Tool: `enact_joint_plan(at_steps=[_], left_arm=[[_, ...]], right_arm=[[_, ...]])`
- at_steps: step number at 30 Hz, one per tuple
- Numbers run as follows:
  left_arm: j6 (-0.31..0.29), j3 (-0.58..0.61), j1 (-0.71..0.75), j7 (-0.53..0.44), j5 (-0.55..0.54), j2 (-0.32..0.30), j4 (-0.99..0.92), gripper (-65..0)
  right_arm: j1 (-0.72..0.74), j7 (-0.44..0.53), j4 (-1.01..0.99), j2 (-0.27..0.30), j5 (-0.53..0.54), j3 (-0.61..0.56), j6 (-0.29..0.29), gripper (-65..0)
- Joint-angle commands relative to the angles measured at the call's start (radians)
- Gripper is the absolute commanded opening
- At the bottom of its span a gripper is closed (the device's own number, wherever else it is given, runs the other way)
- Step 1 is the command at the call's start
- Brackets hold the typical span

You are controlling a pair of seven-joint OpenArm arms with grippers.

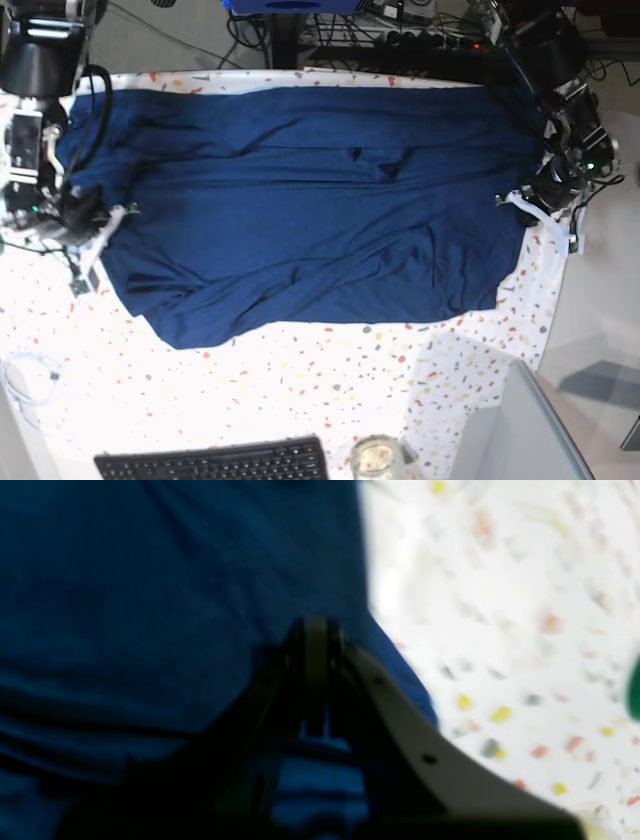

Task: Layout the t-shirt on the table in an organized manner, then fold the t-shirt properly
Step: 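Pull the held corners apart with both grippers to stretch the shirt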

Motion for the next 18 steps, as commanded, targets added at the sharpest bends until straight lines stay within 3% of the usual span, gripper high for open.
enact_joint_plan(at_steps=[1, 3, 8, 18], left_arm=[[0.024, -0.002, -0.011, -0.029, 0.008, -0.017, -0.015, -65.0], [0.062, 0.000, -0.016, -0.075, 0.063, -0.025, -0.072, -65.0], [0.064, -0.002, 0.004, -0.123, 0.120, -0.036, -0.128, -65.0], [0.064, -0.002, 0.073, -0.120, 0.023, -0.083, -0.111, -65.0]], right_arm=[[0.038, 0.018, -0.016, 0.015, -0.003, 0.001, -0.004, -65.0], [0.070, 0.048, -0.096, 0.017, -0.003, -0.004, -0.004, -65.0], [0.070, 0.097, -0.204, 0.038, -0.005, -0.002, -0.004, -65.0], [-0.104, 0.097, -0.062, 0.066, -0.005, -0.001, -0.004, -65.0]])
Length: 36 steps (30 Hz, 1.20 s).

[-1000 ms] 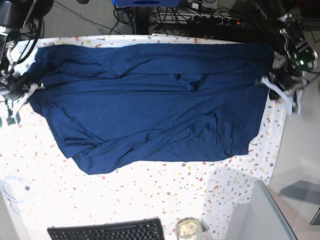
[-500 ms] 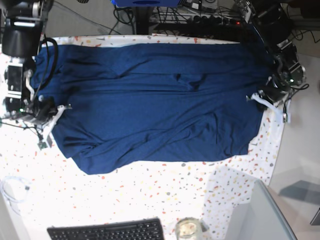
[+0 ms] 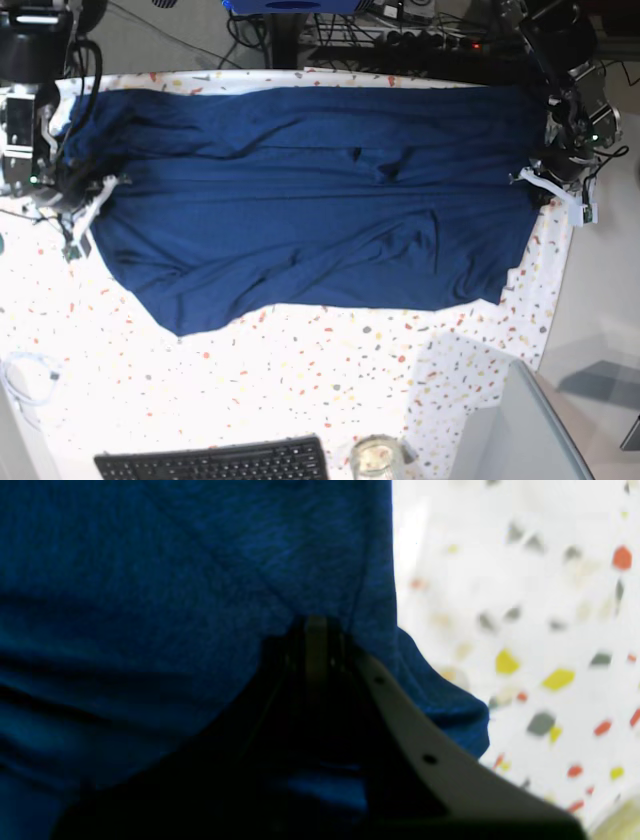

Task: Layout the t-shirt on the table in an organized manner, then fold the t-shirt properly
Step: 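Pull the held corners apart with both grippers to stretch the shirt, then reach the right gripper into the shirt middle and pinch the fabric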

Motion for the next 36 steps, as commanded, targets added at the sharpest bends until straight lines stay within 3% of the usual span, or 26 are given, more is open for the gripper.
enact_joint_plan(at_steps=[1, 7, 11, 13, 16, 18, 20, 22, 24, 26, 28, 31, 36], left_arm=[[0.017, -0.003, 0.008, 0.043, 0.030, -0.013, 0.022, -65.0], [0.017, -0.003, 0.027, 0.046, 0.020, 0.005, 0.157, -65.0], [0.017, -0.012, 0.027, 0.137, 0.011, 0.012, 0.261, -65.0], [0.017, -0.013, 0.042, 0.158, -0.044, 0.007, 0.315, -65.0], [0.017, -0.052, 0.106, 0.177, -0.175, 0.005, 0.413, -65.0], [0.017, -0.095, 0.156, 0.194, -0.264, 0.005, 0.448, -65.0], [0.015, -0.156, 0.211, 0.197, -0.356, 0.005, 0.451, -65.0], [0.001, -0.217, 0.264, 0.197, -0.418, 0.005, 0.441, -65.0], [-0.051, -0.283, 0.314, 0.195, -0.432, 0.005, 0.431, -65.0], [-0.106, -0.354, 0.350, 0.195, -0.425, 0.005, 0.431, -65.0], [-0.160, -0.414, 0.381, 0.195, -0.405, 0.007, 0.441, -65.0], [-0.171, -0.477, 0.407, 0.195, -0.377, 0.009, 0.439, -65.0], [-0.171, -0.509, 0.429, 0.195, -0.366, 0.013, 0.439, -65.0]], right_arm=[[-0.005, -0.038, 0.017, 0.011, -0.019, 0.003, -0.004, -65.0], [-0.011, -0.038, 0.107, 0.003, -0.018, 0.003, -0.004, -65.0], [-0.070, -0.038, 0.312, -0.039, -0.018, -0.005, -0.004, -65.0], [-0.107, -0.038, 0.427, -0.075, -0.018, -0.013, 0.001, -64.8], [-0.137, -0.039, 0.554, -0.118, -0.018, -0.128, 0.002, -64.1], [-0.140, -0.039, 0.586, -0.119, -0.018, -0.255, -0.002, -57.8], [-0.105, -0.039, 0.585, -0.122, -0.018, -0.403, -0.004, -44.7], [-0.051, -0.047, 0.539, -0.125, -0.018, -0.547, -0.004, -29.7], [0.038, -0.053, 0.453, -0.147, -0.018, -0.685, -0.004, -16.5], [0.119, -0.049, 0.319, -0.196, -0.018, -0.778, -0.004, -10.7], [0.196, -0.046, 0.180, -0.254, -0.018, -0.820, -0.004, -11.9], [0.285, -0.036, 0.000, -0.343, -0.018, -0.832, -0.004, -15.9], [0.368, 0.106, -0.179, -0.385, -0.018, -0.834, -0.005, -18.5]])
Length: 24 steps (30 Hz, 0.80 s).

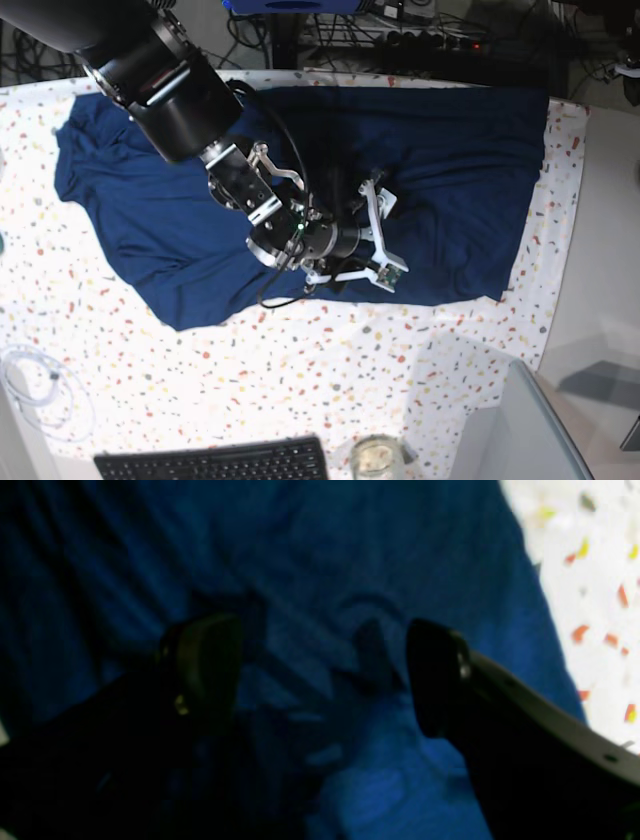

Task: Layout the t-shirt on the table in an organized manner, then fold the t-shirt properly
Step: 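Reach the right gripper into the shirt middle and pinch the fabric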

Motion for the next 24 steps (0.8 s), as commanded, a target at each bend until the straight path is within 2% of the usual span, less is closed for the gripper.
enact_joint_plan(at_steps=[1, 5, 8, 9, 11, 14, 16, 21, 24], left_arm=[[-0.009, -0.005, 0.009, -0.023, -0.010, -0.018, 0.016, -65.0], [-0.009, -0.004, 0.005, -0.023, -0.010, -0.017, 0.016, -65.0], [-0.009, 0.004, -0.001, -0.021, -0.009, -0.017, 0.018, -65.0], [-0.009, 0.018, -0.001, -0.021, -0.009, -0.017, 0.018, -65.0], [-0.009, 0.050, -0.001, -0.021, -0.010, -0.018, 0.018, -65.0], [-0.009, 0.074, -0.001, -0.021, -0.009, -0.018, 0.018, -65.0], [-0.009, 0.076, -0.001, -0.021, -0.009, -0.018, 0.018, -65.0], [-0.009, 0.074, -0.001, -0.021, -0.010, -0.018, 0.019, -65.0], [-0.009, 0.082, -0.001, -0.018, -0.009, -0.017, 0.070, -65.0]], right_arm=[[0.033, 0.022, -0.016, -0.010, 0.008, 0.003, -0.007, -18.5], [0.065, 0.028, -0.105, -0.009, 0.008, 0.002, -0.076, -18.8], [0.065, 0.068, -0.114, -0.007, 0.008, 0.002, -0.092, -19.4], [0.063, 0.080, -0.116, -0.007, 0.008, 0.002, -0.094, -21.3], [0.063, 0.088, -0.117, -0.005, 0.008, 0.003, -0.094, -32.9], [0.063, 0.088, -0.117, -0.005, 0.008, 0.003, -0.094, -55.8], [0.063, 0.088, -0.117, -0.005, 0.008, 0.005, -0.096, -65.0], [0.054, 0.086, -0.103, -0.005, 0.008, 0.006, -0.096, -65.0], [-0.001, 0.086, -0.010, 0.008, 0.008, 0.009, -0.096, -64.8]])
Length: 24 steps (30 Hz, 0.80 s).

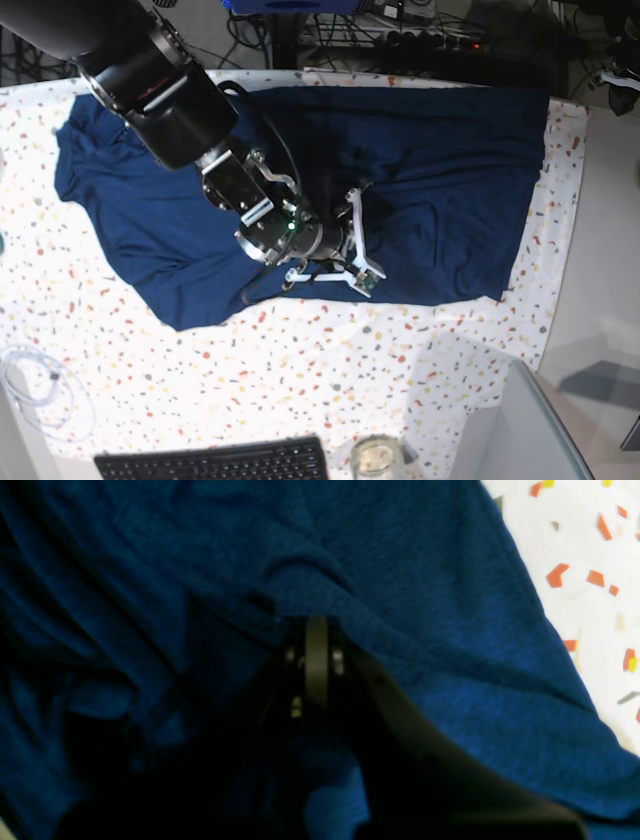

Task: Layout the t-shirt on the table in an organized manner, then fold the t-shirt properly
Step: 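Reach the right gripper into the shirt middle and pinch the fabric, then grasp the shirt fabric with both grippers at opposite sides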

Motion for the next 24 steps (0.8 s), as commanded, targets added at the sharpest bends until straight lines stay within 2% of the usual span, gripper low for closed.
enact_joint_plan(at_steps=[1, 3, 6, 9, 11, 14, 16, 20, 22, 24], left_arm=[[-0.009, 0.018, 0.009, -0.025, -0.019, -0.016, 0.060, -65.0], [-0.009, 0.078, 0.018, -0.023, -0.017, 0.004, 0.136, -65.0], [-0.009, 0.173, 0.031, 0.017, -0.017, 0.041, 0.266, -65.0], [-0.001, 0.285, -0.023, 0.113, -0.017, 0.081, 0.343, -65.0], [0.067, 0.373, -0.074, 0.159, -0.017, 0.102, 0.335, -65.0], [0.163, 0.495, -0.140, 0.145, -0.017, 0.125, 0.268, -65.0], [0.192, 0.538, -0.174, 0.124, -0.020, 0.133, 0.220, -65.0], [0.199, 0.597, -0.247, 0.115, -0.023, 0.133, 0.102, -40.3], [0.199, 0.603, -0.279, 0.115, -0.023, 0.134, 0.044, -34.2], [0.199, 0.603, -0.315, 0.113, -0.020, 0.151, -0.009, -33.7]], right_arm=[[-0.002, 0.025, 0.069, 0.009, 0.014, 0.004, 0.004, -64.7], [-0.053, 0.025, 0.181, 0.041, 0.016, 0.018, -0.016, -64.5], [-0.151, 0.024, 0.356, 0.071, 0.016, 0.132, -0.083, -64.4], [-0.239, -0.006, 0.496, 0.100, 0.016, 0.245, -0.085, -64.2], [-0.285, -0.041, 0.577, 0.118, 0.016, 0.314, -0.085, -64.2], [-0.357, -0.073, 0.686, 0.161, 0.016, 0.411, -0.085, -64.2], [-0.398, -0.076, 0.743, 0.196, 0.016, 0.451, -0.085, -64.2], [-0.463, -0.076, 0.804, 0.247, 0.017, 0.517, -0.085, -64.2], [-0.490, -0.075, 0.815, 0.256, 0.017, 0.548, -0.083, -64.2], [-0.510, -0.075, 0.818, 0.256, 0.017, 0.572, -0.083, -64.2]])
